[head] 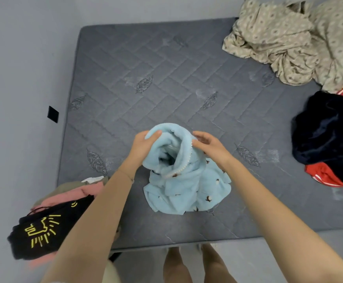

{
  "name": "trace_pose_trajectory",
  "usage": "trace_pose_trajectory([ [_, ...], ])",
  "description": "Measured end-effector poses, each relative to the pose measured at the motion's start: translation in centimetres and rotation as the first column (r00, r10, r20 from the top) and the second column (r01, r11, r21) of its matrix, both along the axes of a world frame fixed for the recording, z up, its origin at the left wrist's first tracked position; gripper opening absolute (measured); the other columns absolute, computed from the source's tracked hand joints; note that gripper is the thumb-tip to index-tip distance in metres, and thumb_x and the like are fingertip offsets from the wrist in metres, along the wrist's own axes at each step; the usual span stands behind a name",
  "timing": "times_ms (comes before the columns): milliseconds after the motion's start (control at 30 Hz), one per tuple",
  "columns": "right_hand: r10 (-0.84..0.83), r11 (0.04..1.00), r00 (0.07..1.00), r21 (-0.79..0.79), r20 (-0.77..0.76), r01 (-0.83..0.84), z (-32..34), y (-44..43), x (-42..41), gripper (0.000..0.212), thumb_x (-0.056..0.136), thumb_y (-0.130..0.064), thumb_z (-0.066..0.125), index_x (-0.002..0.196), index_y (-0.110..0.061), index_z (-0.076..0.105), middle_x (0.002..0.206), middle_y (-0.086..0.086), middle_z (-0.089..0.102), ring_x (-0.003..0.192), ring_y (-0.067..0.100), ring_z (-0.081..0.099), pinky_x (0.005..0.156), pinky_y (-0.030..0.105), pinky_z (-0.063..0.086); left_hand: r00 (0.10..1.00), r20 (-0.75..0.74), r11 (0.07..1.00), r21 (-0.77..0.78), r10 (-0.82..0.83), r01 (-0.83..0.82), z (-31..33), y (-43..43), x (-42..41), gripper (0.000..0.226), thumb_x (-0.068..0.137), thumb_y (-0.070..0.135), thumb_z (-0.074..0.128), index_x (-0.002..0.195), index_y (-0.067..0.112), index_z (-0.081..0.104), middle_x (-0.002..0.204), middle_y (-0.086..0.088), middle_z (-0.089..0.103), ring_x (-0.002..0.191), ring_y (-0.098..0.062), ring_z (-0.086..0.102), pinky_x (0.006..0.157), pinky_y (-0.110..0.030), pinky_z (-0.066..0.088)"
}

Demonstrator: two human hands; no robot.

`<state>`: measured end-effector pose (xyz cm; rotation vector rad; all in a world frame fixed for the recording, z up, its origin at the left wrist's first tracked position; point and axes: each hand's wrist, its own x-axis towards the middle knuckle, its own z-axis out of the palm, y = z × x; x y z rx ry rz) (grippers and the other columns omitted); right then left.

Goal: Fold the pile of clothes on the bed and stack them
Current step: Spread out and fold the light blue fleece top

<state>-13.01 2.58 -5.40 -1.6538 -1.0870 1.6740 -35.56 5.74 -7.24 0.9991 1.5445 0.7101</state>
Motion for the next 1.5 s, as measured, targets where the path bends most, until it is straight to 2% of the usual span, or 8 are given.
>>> trace_pose_trajectory([
  [200, -0.112, 0.989, 0.993, 0.092, -0.023, 0.113, 1.4, -1.0, -0.7, 0.027, 0.092, -0.031, 0.064, 0.117, -0.020, 0.063, 0.113, -0.009, 0.063, 0.106, 0.008, 0.057, 0.078, 0.006, 0.045, 0.996, -0.075, 0.999, 0.025, 0.037, -0.035, 2.6, 0.9, 2.0, 0.026, 0.091, 0.030, 0.065, 0.082, 0.006, 0.061, 0.082, -0.010, 0.058, 0.075, -0.019, 0.052, 0.068, -0.033, 0.042],
  [400, 0.003, 0.998, 0.937, 0.057, 0.350, -0.024, 0.5, -1.7, -1.3, 0.034, 0.088, -0.035, 0.070, 0.108, -0.008, 0.063, 0.103, 0.003, 0.065, 0.095, 0.019, 0.060, 0.080, 0.034, 0.050, 0.998, 0.028, 0.998, 0.031, 0.049, -0.050, 4.9, 1.2, 2.5, 0.028, 0.090, 0.033, 0.068, 0.082, 0.008, 0.058, 0.082, -0.011, 0.058, 0.075, -0.020, 0.053, 0.067, -0.033, 0.044],
  [533, -0.245, 0.969, 0.969, -0.006, 0.047, 0.245, 1.2, -0.9, -0.5, 0.013, 0.091, -0.020, 0.067, 0.094, -0.007, 0.064, 0.091, 0.010, 0.066, 0.085, 0.023, 0.062, 0.075, 0.036, 0.052, 0.997, 0.026, 0.997, 0.017, 0.075, -0.075, 5.6, 1.2, 1.2, 0.030, 0.089, 0.035, 0.068, 0.080, 0.009, 0.058, 0.081, -0.008, 0.060, 0.074, -0.019, 0.055, 0.063, -0.030, 0.045],
  [833, -0.365, 0.915, 0.872, -0.297, -0.326, 0.272, 4.5, 1.7, -1.1, 0.009, 0.093, -0.010, 0.062, 0.093, -0.001, 0.064, 0.081, 0.009, 0.071, 0.064, 0.014, 0.070, 0.053, 0.024, 0.056, 0.957, 0.091, 0.961, 0.011, 0.275, -0.277, 8.0, 1.7, -0.6, 0.034, 0.094, 0.040, 0.060, 0.093, 0.006, 0.065, 0.092, -0.011, 0.068, 0.079, -0.022, 0.064, 0.072, -0.033, 0.053],
  [1033, -0.165, 0.982, 0.962, -0.055, 0.218, 0.181, 5.5, 2.9, -2.2, 0.024, 0.088, -0.012, 0.069, 0.074, -0.006, 0.050, 0.068, 0.008, 0.051, 0.057, 0.016, 0.049, 0.050, 0.025, 0.046, 0.944, 0.137, 0.938, 0.139, 0.299, -0.317, 11.6, 2.2, 0.0, 0.030, 0.093, 0.040, 0.061, 0.090, 0.010, 0.058, 0.085, -0.011, 0.059, 0.076, -0.019, 0.057, 0.068, -0.032, 0.048],
  [1300, -0.239, 0.955, 0.971, -0.180, 0.007, 0.236, 8.2, 3.4, -3.8, 0.017, 0.094, -0.017, 0.062, 0.087, -0.002, 0.057, 0.083, 0.014, 0.059, 0.065, 0.022, 0.061, 0.052, 0.033, 0.057, 0.920, 0.160, 0.880, 0.272, 0.359, -0.390, 16.2, 2.4, -0.5, 0.032, 0.094, 0.040, 0.058, 0.082, 0.010, 0.054, 0.082, -0.008, 0.055, 0.073, -0.017, 0.053, 0.068, -0.032, 0.045],
  [1433, 0.162, 0.965, 0.963, -0.239, 0.217, -0.108, 11.4, 3.9, -3.3, 0.032, 0.090, -0.027, 0.068, 0.088, 0.004, 0.062, 0.070, 0.018, 0.070, 0.050, 0.020, 0.067, 0.044, 0.025, 0.053, 0.894, 0.168, 0.806, 0.387, 0.415, -0.447, 18.7, 3.1, -1.2, 0.033, 0.095, 0.039, 0.058, 0.080, 0.011, 0.050, 0.079, -0.007, 0.050, 0.071, -0.015, 0.049, 0.064, -0.028, 0.042],
  [1500, 0.187, 0.945, 0.974, -0.294, 0.124, -0.144, 11.8, 3.4, -3.3, 0.032, 0.091, -0.023, 0.067, 0.096, 0.009, 0.062, 0.073, 0.021, 0.072, 0.056, 0.022, 0.070, 0.048, 0.026, 0.056, 0.897, 0.165, 0.796, 0.415, 0.410, -0.440, 19.5, 3.2, -1.1, 0.033, 0.094, 0.039, 0.058, 0.080, 0.011, 0.049, 0.079, -0.007, 0.050, 0.071, -0.015, 0.049, 0.063, -0.027, 0.042],
])
